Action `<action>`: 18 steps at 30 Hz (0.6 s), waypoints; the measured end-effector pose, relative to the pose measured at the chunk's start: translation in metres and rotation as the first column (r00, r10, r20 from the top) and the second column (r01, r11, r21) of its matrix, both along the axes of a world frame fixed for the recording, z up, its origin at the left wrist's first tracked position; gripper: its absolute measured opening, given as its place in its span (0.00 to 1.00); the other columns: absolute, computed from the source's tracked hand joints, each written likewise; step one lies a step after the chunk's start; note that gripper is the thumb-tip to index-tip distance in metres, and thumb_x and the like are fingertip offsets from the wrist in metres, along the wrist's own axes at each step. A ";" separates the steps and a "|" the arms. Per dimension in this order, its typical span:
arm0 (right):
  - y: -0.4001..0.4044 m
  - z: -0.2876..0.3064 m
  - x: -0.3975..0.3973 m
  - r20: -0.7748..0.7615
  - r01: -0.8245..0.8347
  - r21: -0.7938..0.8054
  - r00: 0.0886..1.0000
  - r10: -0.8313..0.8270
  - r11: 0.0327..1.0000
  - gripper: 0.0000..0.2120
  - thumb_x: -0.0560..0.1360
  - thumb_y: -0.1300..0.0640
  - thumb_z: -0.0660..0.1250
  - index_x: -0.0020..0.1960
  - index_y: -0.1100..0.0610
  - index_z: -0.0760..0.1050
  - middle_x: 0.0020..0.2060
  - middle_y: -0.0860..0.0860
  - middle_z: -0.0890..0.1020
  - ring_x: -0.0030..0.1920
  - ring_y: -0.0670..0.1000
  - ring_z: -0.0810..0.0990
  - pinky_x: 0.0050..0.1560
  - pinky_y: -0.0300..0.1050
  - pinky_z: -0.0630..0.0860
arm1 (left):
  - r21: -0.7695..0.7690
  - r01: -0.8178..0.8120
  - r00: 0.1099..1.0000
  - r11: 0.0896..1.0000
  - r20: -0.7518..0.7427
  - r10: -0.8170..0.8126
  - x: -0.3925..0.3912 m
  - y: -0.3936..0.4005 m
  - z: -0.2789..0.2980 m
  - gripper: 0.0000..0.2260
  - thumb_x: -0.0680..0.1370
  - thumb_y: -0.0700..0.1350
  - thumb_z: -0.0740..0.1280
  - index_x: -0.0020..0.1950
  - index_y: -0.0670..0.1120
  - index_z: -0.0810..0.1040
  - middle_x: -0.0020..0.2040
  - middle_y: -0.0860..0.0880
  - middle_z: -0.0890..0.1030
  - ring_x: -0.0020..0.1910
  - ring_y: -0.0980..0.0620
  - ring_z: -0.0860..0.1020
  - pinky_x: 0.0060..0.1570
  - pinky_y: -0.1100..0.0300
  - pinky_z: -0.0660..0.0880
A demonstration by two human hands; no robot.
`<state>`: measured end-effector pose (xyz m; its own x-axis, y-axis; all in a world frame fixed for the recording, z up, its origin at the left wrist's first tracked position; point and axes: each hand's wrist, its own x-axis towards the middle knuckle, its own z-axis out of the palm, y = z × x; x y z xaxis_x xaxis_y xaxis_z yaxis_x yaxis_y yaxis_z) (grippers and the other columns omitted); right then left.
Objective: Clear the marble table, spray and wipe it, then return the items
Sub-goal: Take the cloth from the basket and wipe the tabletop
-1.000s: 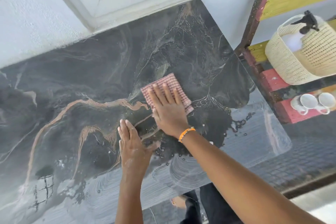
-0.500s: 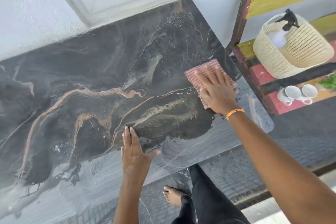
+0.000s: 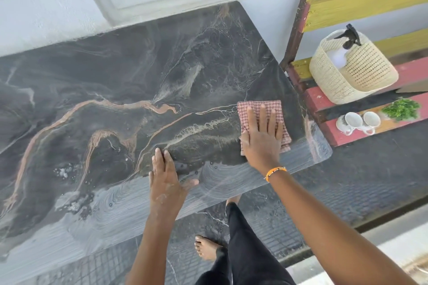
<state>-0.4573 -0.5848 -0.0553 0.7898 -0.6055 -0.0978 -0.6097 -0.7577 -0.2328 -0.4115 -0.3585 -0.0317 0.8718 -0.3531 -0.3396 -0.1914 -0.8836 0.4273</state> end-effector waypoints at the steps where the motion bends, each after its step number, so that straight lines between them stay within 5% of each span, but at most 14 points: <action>1: 0.018 0.001 0.004 -0.002 -0.027 0.006 1.000 0.027 1.000 0.30 0.76 0.49 0.49 0.77 0.50 0.48 0.77 0.57 0.48 0.76 0.62 0.46 0.73 0.60 0.42 | -0.022 0.007 1.000 1.000 0.001 -0.007 -0.001 0.005 -0.001 0.47 0.69 0.56 0.70 0.75 0.39 0.46 0.77 0.43 0.44 0.76 0.44 0.44 0.74 0.45 0.52; 11: 0.175 0.010 0.031 -0.031 -0.505 0.109 0.859 0.510 0.856 0.30 0.79 0.48 0.51 0.77 0.50 0.42 0.77 0.57 0.43 0.76 0.61 0.41 0.72 0.58 0.37 | -0.028 -0.194 0.981 0.981 0.010 0.195 -0.006 0.079 -0.002 0.42 0.72 0.46 0.71 0.75 0.38 0.47 0.77 0.42 0.46 0.76 0.44 0.44 0.73 0.48 0.49; 18: 0.149 0.001 0.043 -0.092 -0.740 -0.096 0.673 0.734 0.666 0.33 0.77 0.38 0.47 0.77 0.52 0.48 0.77 0.53 0.50 0.77 0.56 0.48 0.74 0.61 0.46 | -0.114 -0.289 0.955 0.950 0.032 0.295 -0.014 0.124 0.005 0.41 0.71 0.45 0.72 0.75 0.38 0.49 0.77 0.41 0.49 0.76 0.43 0.47 0.74 0.45 0.50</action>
